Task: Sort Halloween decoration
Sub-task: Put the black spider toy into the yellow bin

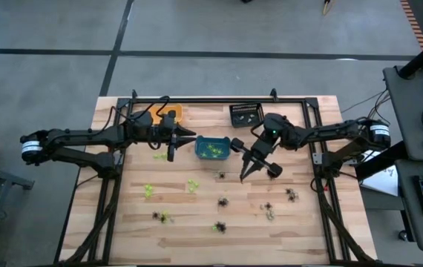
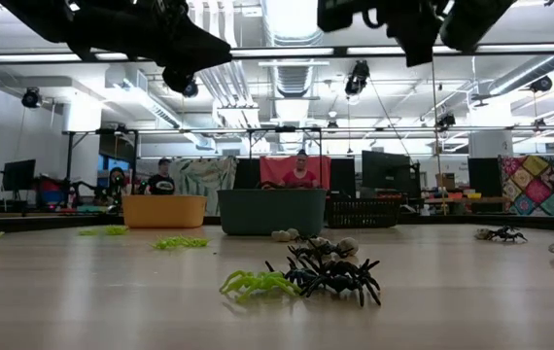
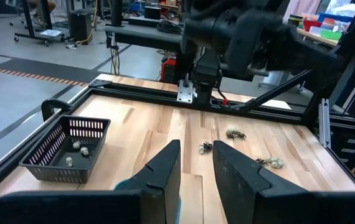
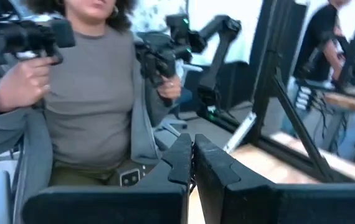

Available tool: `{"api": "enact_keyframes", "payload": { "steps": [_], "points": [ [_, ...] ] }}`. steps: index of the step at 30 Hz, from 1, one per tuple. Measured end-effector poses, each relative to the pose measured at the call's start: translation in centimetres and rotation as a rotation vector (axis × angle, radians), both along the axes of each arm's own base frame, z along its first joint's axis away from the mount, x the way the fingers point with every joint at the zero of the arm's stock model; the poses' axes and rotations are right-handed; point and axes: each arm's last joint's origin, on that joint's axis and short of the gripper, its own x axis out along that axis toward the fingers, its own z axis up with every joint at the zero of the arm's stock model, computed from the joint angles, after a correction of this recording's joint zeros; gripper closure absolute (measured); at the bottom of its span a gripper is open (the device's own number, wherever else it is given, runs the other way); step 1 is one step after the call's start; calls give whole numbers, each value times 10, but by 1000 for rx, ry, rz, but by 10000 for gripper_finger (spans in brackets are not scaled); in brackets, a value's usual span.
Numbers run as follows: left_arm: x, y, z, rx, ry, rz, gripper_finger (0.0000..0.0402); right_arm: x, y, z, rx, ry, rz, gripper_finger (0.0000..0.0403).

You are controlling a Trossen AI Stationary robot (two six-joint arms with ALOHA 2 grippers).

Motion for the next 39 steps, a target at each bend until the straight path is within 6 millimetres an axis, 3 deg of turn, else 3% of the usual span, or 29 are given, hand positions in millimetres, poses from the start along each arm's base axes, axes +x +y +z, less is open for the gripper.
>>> {"api": "enact_keyframes", "payload": {
  "steps": [6,12,15,22,26,33,39],
  "points": [
    [0,0,0,3,1,0,324,5,-2,18,-24,-74,1,394],
    [-2,0,-2,-3,34,3,324,14,-14,36,-57,-103,-207,394],
    [-8,0,-4,8,79,53,324,20,-22,41,-94,-57,-388,394],
    [-29,4,-3,76,201,348,324,25,-40,37,-307,154,-949,394],
    [-38,6,-3,110,244,487,324,22,-51,34,-354,207,-1137,394],
    [-40,7,-4,163,282,534,324,26,-79,37,-285,172,-1237,394],
    [-42,7,-1,215,284,525,324,59,-110,21,-315,212,-1229,394]
  ]
}}
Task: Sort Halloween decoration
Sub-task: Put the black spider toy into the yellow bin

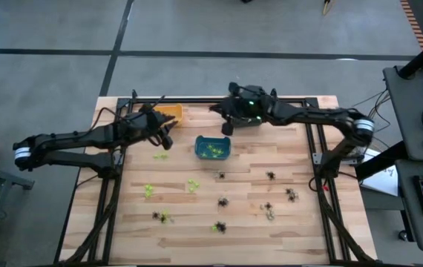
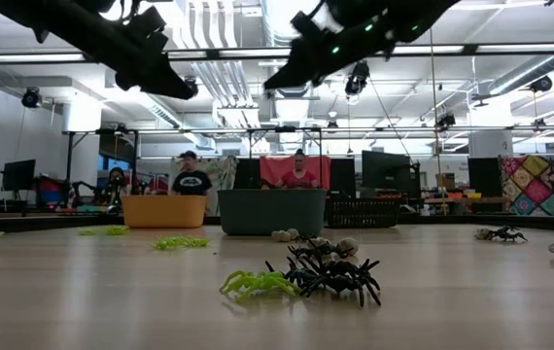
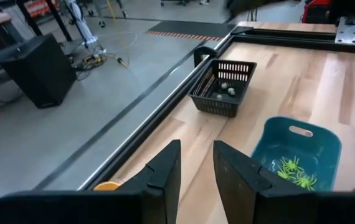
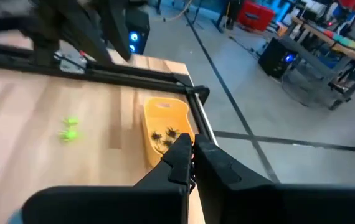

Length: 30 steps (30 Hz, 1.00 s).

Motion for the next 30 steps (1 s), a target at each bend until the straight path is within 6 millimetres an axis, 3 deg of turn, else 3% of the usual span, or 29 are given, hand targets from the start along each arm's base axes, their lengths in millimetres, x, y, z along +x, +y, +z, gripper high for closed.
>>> {"api": "enact_keyframes", "payload": {
  "steps": [7,15,21,30],
  "points": [
    [-4,1,4,59,14,-13,324,50,-35,-30,21,45,-26,394],
    [-5,3,5,65,14,1,324,96,-55,-54,71,41,-34,394],
    [-5,3,5,45,-3,10,324,116,-70,-64,152,68,-73,394],
    [-13,1,6,23,3,16,324,135,-82,-64,217,27,-76,394]
  ]
}}
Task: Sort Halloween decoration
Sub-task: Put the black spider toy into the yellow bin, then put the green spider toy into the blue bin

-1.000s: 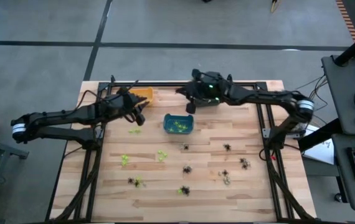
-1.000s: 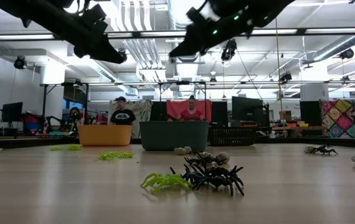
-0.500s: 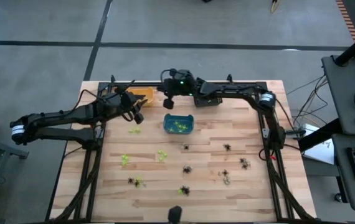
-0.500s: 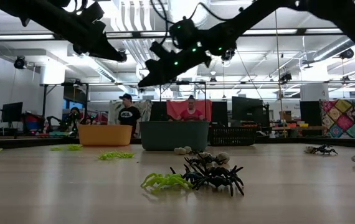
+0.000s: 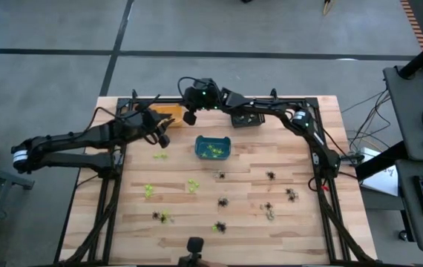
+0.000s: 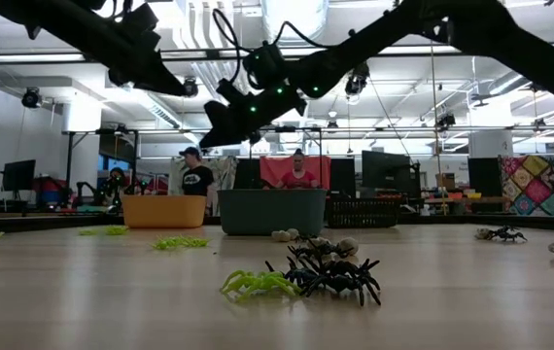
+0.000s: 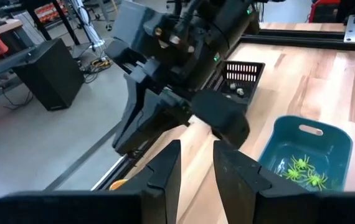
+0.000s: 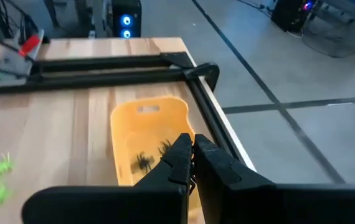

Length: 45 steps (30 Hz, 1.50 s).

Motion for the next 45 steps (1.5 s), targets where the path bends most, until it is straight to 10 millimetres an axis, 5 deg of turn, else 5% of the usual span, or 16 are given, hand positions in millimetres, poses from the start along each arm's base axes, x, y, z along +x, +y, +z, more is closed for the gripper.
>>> {"api": "enact_keyframes", "payload": {
  "steps": [16,29,40,45],
  "points": [
    [-37,-11,34,12,-193,9,324,32,-10,-27,78,-73,-13,394],
    [-36,-11,31,15,-178,6,324,38,-10,-52,93,-71,-6,380],
    [-27,-8,27,-27,-158,18,324,36,-8,-51,134,-38,3,280],
    [-26,-8,19,-96,-116,39,324,26,-1,-20,161,8,92,265]
  ]
}}
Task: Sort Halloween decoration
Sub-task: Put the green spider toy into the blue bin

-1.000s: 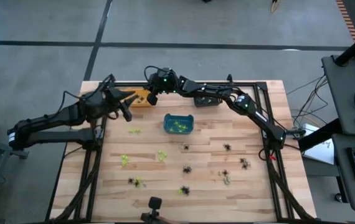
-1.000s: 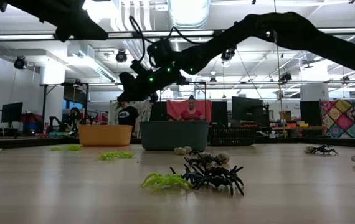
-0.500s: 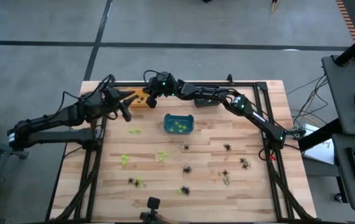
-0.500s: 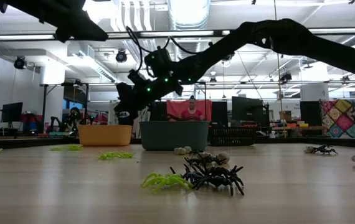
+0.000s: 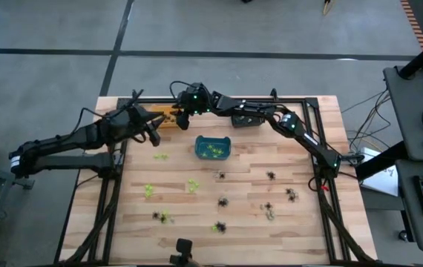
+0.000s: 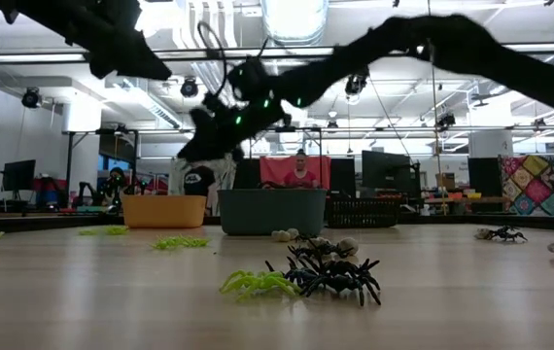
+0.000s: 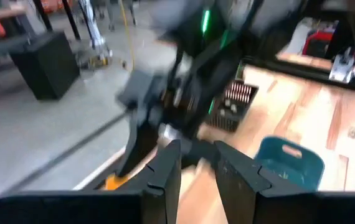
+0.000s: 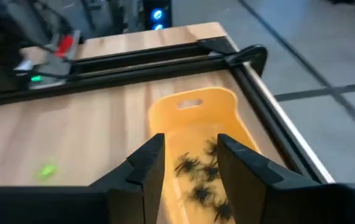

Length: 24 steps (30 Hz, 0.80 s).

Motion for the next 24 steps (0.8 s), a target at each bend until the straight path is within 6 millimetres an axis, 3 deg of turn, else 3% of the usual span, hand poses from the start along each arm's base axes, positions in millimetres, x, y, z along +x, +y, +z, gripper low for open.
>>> {"api": "enact_keyframes", "payload": {
  "steps": [11,24],
  "points": [
    [1,0,-24,-193,139,39,324,-53,26,79,-58,243,129,285],
    [28,-3,-60,-545,309,-114,324,-113,81,114,-2,372,259,293]
  ]
}}
